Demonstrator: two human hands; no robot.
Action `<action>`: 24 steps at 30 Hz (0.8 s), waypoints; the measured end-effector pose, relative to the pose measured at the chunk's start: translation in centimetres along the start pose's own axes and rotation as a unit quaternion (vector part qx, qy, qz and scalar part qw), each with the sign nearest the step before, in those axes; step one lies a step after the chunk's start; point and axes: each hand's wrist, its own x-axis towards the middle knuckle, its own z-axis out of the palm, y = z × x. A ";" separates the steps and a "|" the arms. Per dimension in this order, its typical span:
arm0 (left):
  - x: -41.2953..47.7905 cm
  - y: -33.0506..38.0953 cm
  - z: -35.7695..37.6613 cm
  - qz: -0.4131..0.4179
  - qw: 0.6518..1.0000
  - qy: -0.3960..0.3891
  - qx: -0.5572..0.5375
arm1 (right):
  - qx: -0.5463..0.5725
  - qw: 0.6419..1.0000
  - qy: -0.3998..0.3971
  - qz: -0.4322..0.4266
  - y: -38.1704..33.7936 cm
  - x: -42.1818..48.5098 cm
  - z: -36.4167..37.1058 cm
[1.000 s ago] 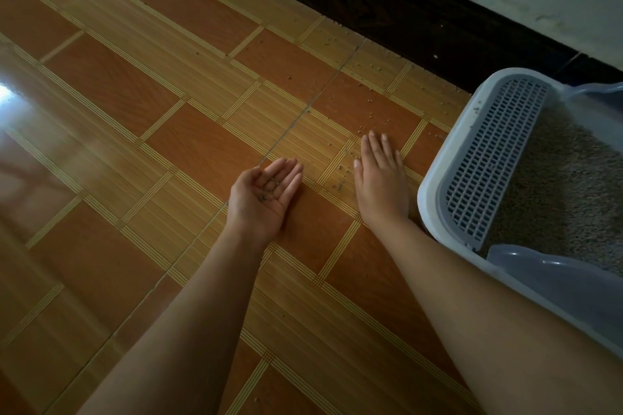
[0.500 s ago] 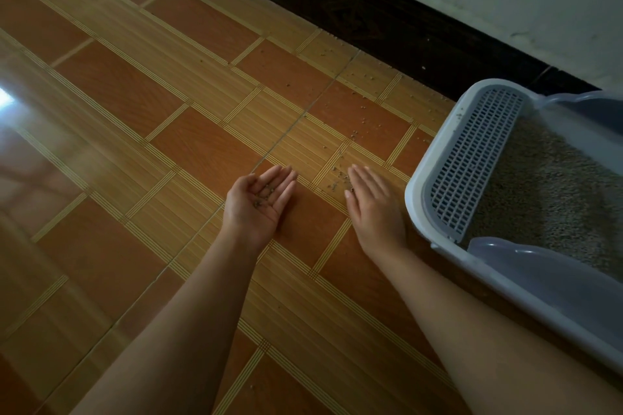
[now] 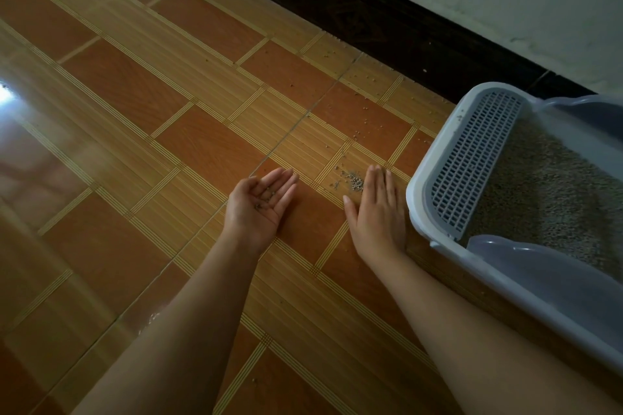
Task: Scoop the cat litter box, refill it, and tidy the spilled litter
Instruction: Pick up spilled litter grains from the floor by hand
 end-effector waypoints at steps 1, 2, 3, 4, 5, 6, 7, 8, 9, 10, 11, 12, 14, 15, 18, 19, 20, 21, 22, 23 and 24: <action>0.0 0.0 0.0 -0.001 1.000 0.000 0.000 | -0.018 1.000 0.010 0.010 -0.1 0.2 -0.1; 0.0 0.0 0.0 -0.001 1.000 -0.001 -0.001 | -0.043 0.999 0.021 0.019 -0.1 0.4 -0.3; 0.1 0.0 0.0 -0.001 1.000 0.000 -0.002 | -0.067 0.997 0.029 0.028 -0.2 0.7 -0.6; 0.1 0.0 0.0 0.000 1.000 0.001 -0.003 | -0.084 0.995 0.034 0.037 -0.3 1.0 -0.7; 0.1 0.1 0.0 -0.001 1.000 0.003 -0.003 | -0.093 0.994 0.038 0.044 -0.4 1.3 -0.9; 0.2 0.1 0.0 -0.002 1.000 0.005 -0.003 | -0.097 0.993 0.044 0.046 -0.4 1.6 -1.0; 0.2 0.1 0.0 -0.003 1.000 0.006 -0.003 | -0.099 0.993 0.051 0.047 -0.4 1.9 -1.0; 0.2 0.1 0.0 -0.004 1.000 0.006 -0.003 | -0.100 0.992 0.059 0.046 -0.4 2.2 -0.9; 0.2 0.1 0.1 -0.005 1.000 0.006 -0.003 | -0.099 0.992 0.066 0.046 -0.4 2.3 -0.9; 0.3 0.1 0.1 -0.006 1.000 0.006 -0.003 | -0.098 0.992 0.070 0.046 -0.4 2.4 -0.8; 0.3 0.1 0.1 -0.007 1.000 0.007 -0.002 | -0.098 0.991 0.074 0.046 -0.4 2.4 -0.7; 0.3 0.1 0.2 -0.007 1.000 0.007 -0.002 | -0.099 0.991 0.074 0.044 -0.4 2.4 -0.7; 0.4 0.1 0.2 -0.006 1.000 0.008 -0.005 | -0.108 0.992 0.062 0.037 -0.3 2.5 -0.8; 0.5 0.1 0.2 -0.007 1.000 0.008 -0.006 | -0.113 0.992 0.052 0.032 -0.3 2.7 -0.9; 0.7 0.1 0.1 -0.007 1.000 0.008 -0.007 | -0.137 0.990 0.034 0.007 -0.4 3.0 -1.6; 0.8 0.0 0.1 -0.008 1.000 0.007 -0.006 | -0.147 0.989 0.030 -0.003 -0.5 3.1 -1.9; 0.9 0.0 0.1 -0.009 1.000 0.006 -0.005 | -0.154 0.988 0.026 -0.012 -0.5 3.1 -2.1; 0.9 0.0 0.1 -0.010 1.000 0.006 -0.004 | -0.159 0.987 0.021 -0.017 -0.7 3.2 -2.3; 1.0 0.0 0.1 -0.010 1.000 0.006 -0.004 | -0.161 0.987 0.017 -0.021 -0.7 3.2 -2.4; 1.0 0.0 0.2 -0.010 1.000 0.006 -0.005 | -0.164 0.986 0.012 -0.024 -0.8 3.3 -2.4; 1.0 0.0 0.2 -0.010 1.000 0.006 -0.005 | -0.170 0.985 0.006 -0.028 -0.8 3.5 -2.3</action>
